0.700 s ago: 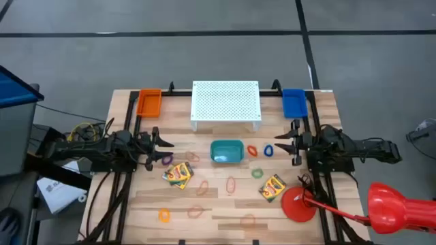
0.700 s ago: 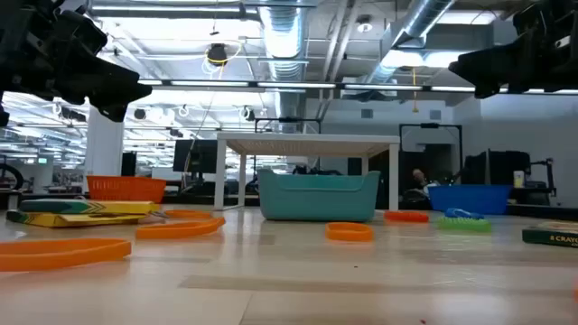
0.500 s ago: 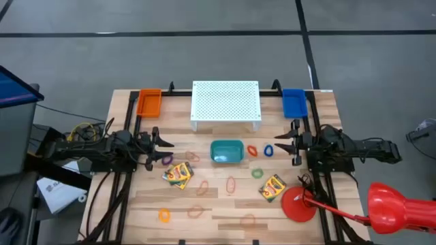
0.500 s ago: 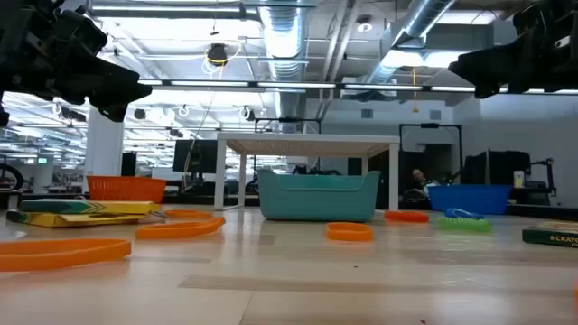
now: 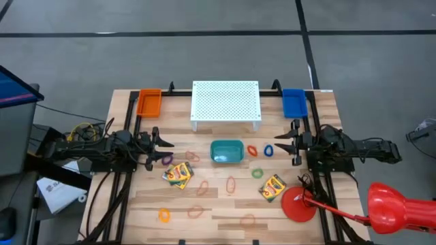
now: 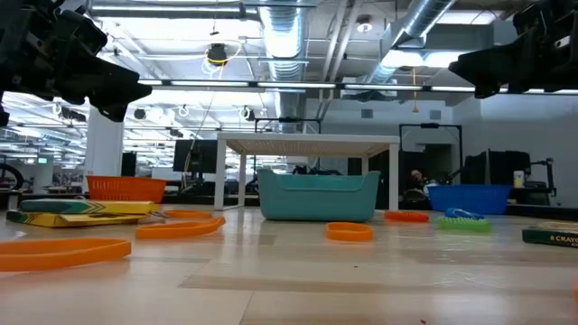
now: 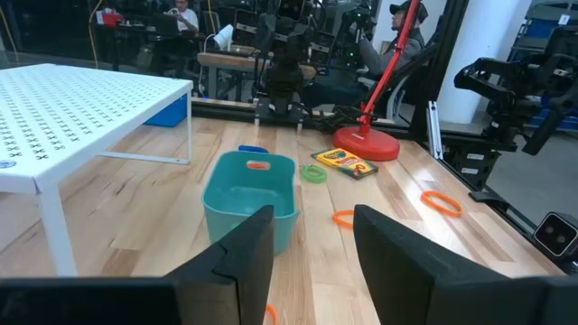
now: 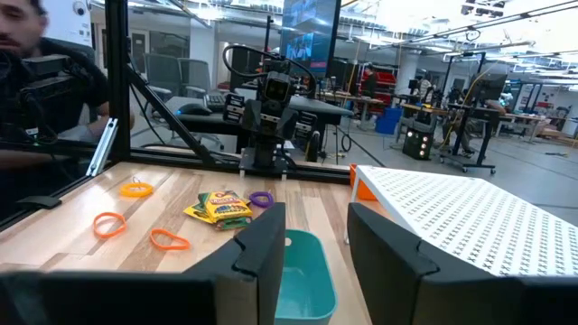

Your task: Pick & Place Office Desk Supplies

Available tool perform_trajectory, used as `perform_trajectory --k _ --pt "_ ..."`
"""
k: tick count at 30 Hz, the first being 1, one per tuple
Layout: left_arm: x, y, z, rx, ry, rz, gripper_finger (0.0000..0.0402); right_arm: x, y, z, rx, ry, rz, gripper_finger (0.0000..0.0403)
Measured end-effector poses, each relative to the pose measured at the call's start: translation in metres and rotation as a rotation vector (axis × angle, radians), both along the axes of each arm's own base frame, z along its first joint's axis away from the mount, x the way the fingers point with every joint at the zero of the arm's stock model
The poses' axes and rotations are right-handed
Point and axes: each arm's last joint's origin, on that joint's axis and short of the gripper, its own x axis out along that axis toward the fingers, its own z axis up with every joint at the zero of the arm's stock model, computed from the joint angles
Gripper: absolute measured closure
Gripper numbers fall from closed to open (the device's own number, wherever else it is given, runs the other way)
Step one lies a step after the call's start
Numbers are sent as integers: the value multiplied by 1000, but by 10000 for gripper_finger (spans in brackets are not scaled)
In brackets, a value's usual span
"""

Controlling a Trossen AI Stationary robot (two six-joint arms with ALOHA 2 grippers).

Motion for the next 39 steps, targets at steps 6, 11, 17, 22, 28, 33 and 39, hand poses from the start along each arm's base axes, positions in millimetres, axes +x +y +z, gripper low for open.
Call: perform_trajectory --k 6,11,17,22,28,33,39 --pt "0 0 0 0 0 0 253 0 0 0 0 0 0 284" --pt "0 0 0 0 0 0 253 0 0 0 0 0 -1 284" --pt "0 0 0 0 0 0 253 0 0 0 0 0 0 284" --pt "0 0 0 0 0 0 253 0 0 0 0 0 0 284" --pt "0 0 2 2 -16 11 253 0 0 0 0 0 0 285" --pt "0 2 8 6 -81 77 253 0 0 0 0 0 0 285" --pt "0 2 9 7 -89 78 253 0 0 0 0 0 0 285"
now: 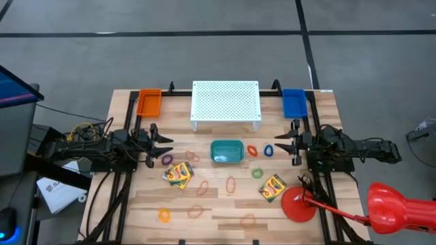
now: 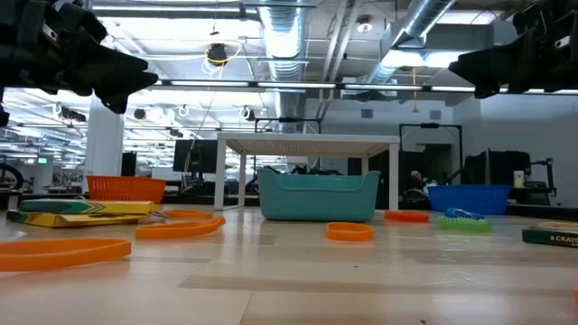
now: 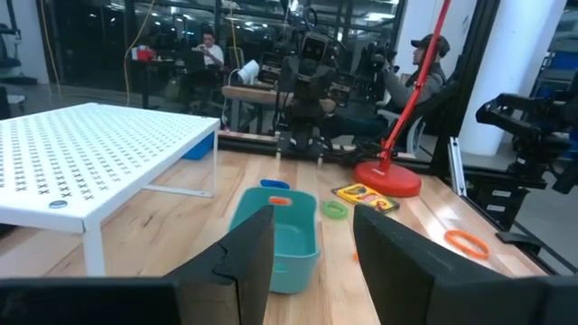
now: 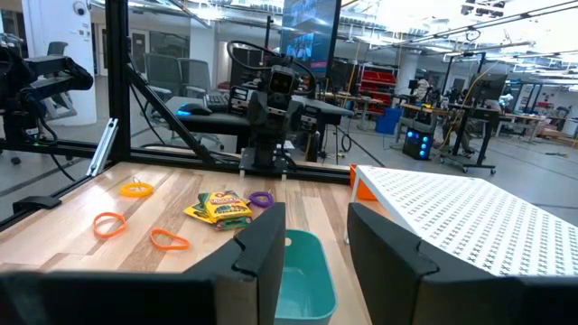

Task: Pick & Place Office Desk Supplies
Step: Put the yellow crayon box into the green bin

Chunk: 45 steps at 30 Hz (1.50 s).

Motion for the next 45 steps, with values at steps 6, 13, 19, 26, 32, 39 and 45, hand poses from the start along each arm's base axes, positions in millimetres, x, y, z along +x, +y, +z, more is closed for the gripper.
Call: perform_trajectory --k 6,13,19,26,32,39,45 --pt "0 0 0 0 -5 2 253 0 0 2 -46 -17 -10 285" --pt "-1 0 11 -26 -116 13 253 -3 0 19 155 -206 27 285" --pt "-4 0 24 -26 -251 9 253 -13 0 41 148 -456 16 285" --pt "-3 -1 24 -94 -260 -39 253 -12 0 40 192 -445 34 285" --pt "4 -4 14 -120 -138 -141 253 -6 0 27 283 -305 37 285" --pt "19 -4 16 -260 -163 -174 252 1 -1 14 327 -156 24 285" --pt "32 -12 43 -82 -399 -218 240 7 -3 -1 418 -71 -5 285"
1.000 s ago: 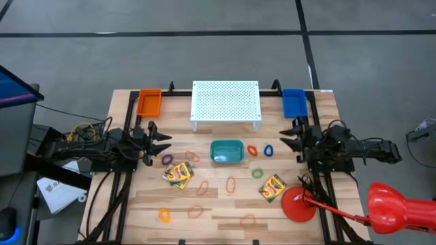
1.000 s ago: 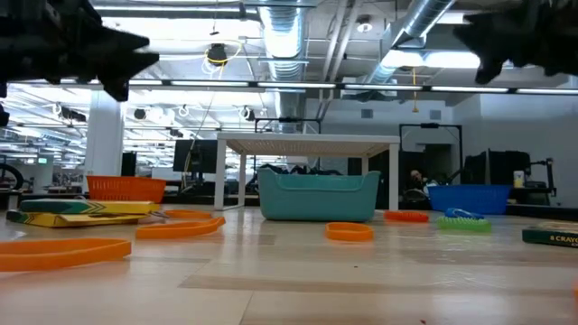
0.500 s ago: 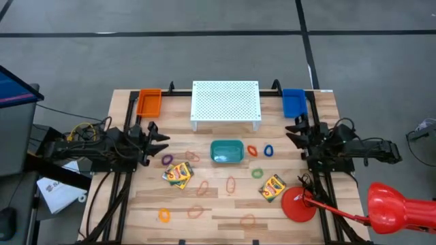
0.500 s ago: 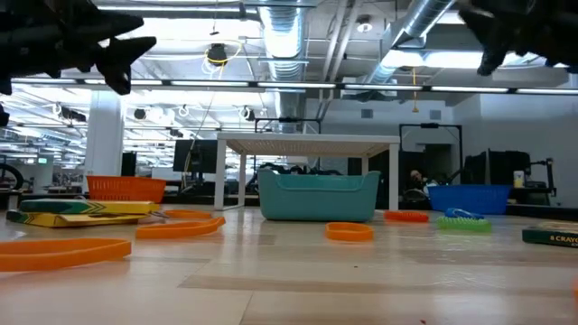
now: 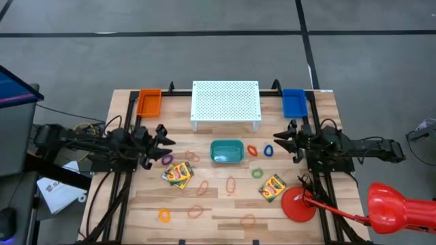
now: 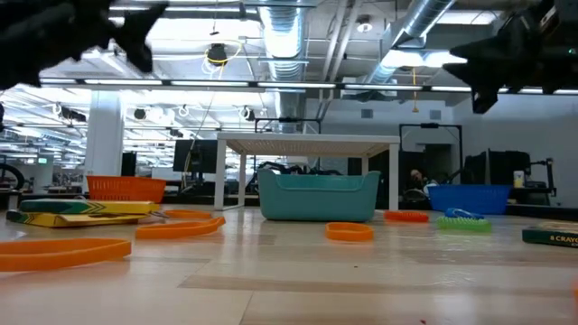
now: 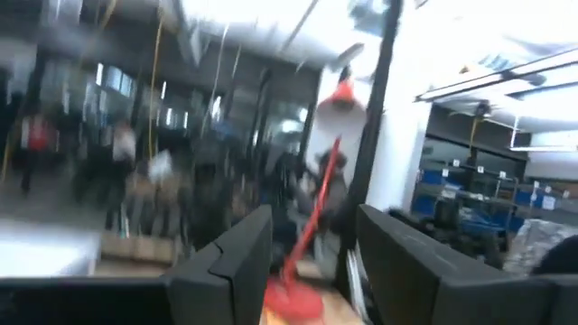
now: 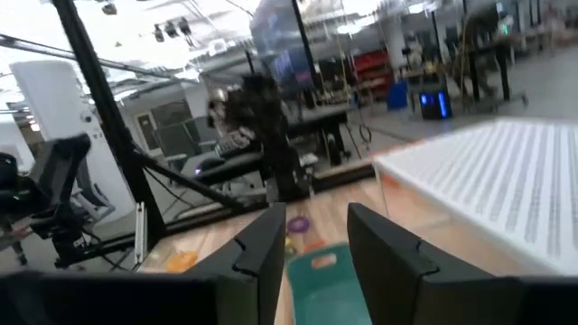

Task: Pick & Place Office Desk Supplies
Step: Put the yellow crayon box into the green bin

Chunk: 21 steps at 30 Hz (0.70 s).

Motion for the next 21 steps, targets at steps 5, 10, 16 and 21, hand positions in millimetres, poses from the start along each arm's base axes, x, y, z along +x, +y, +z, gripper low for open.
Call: perform_trajectory --k 5,10,16,21 --pt "23 3 36 152 55 127 228 1 -1 1 35 -25 -7 285" --pt "40 10 69 227 633 296 221 0 -3 6 34 -75 -72 284" --pt "34 14 66 61 1073 376 203 0 -7 4 48 -64 -159 284" --pt "26 13 31 -152 1261 325 173 0 -8 3 60 -52 -179 284"
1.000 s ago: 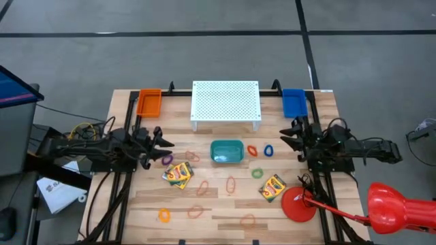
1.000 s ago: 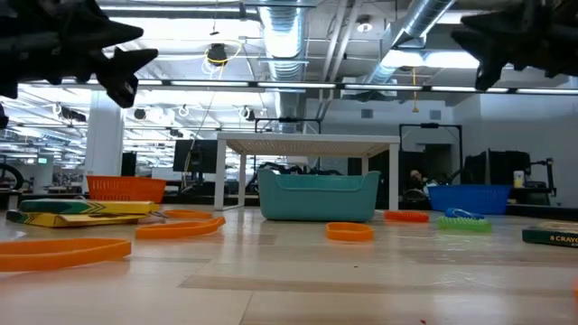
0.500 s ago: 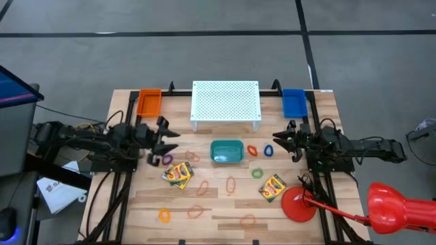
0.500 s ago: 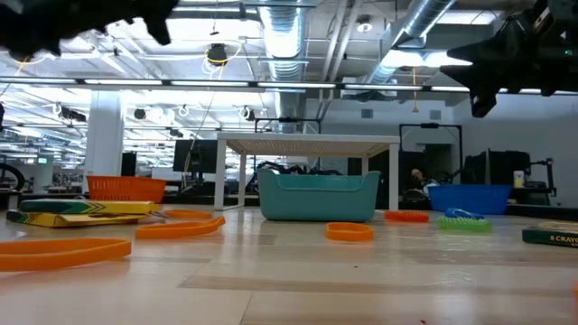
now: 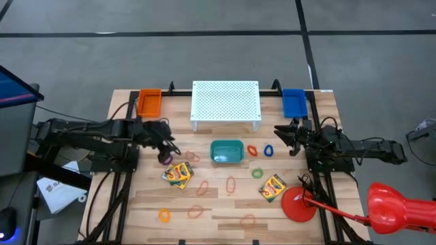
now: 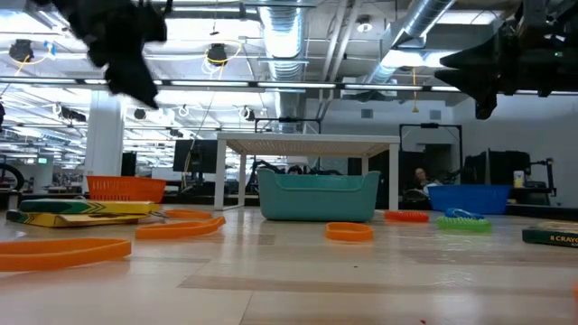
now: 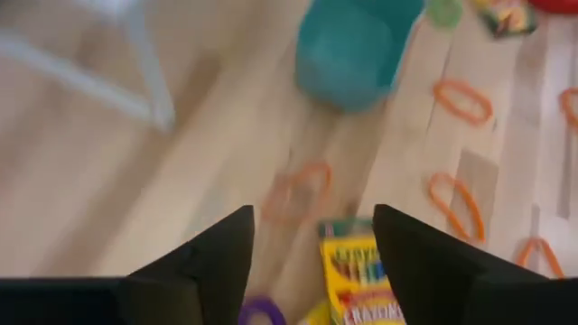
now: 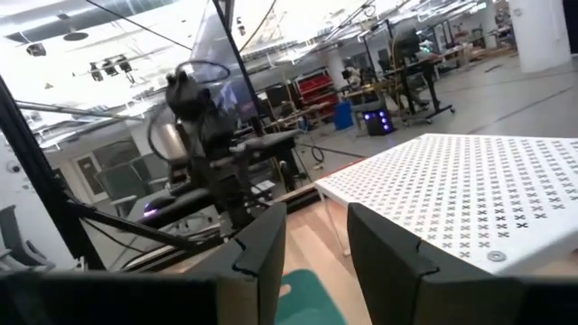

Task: Pick & Place Office Desk Supplies
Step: Put the yellow crayon box into the green bin

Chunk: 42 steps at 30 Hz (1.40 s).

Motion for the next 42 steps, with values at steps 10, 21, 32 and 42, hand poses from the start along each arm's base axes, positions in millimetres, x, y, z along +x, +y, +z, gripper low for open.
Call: perform_trajectory --k 10,21,32,42 --pt "-3 20 -59 -305 -82 3 118 0 3 0 30 -4 29 284" --pt "-7 54 -86 -512 -55 -74 116 1 14 0 62 -15 140 284" --pt "21 45 -120 -555 44 -181 116 5 29 -5 86 45 199 285" --pt "29 45 -133 -560 70 -186 117 11 38 -10 94 96 199 285"
